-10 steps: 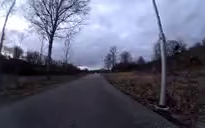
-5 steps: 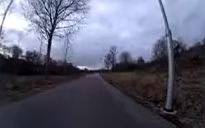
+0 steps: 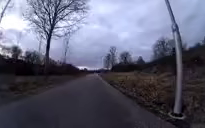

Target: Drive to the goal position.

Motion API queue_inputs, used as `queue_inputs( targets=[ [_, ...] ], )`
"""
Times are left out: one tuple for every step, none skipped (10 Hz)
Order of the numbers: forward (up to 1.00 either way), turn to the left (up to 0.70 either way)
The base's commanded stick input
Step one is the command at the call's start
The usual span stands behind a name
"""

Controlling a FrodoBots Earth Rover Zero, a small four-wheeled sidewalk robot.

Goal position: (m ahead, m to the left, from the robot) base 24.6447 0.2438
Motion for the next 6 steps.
queue_inputs(
  targets=[
    [0.5,0.0],
    [0.5,0.0],
    [0.5,0.0],
    [0.5,0.0],
    [0.5,0.0],
    [0.5,0.0]
  ],
)
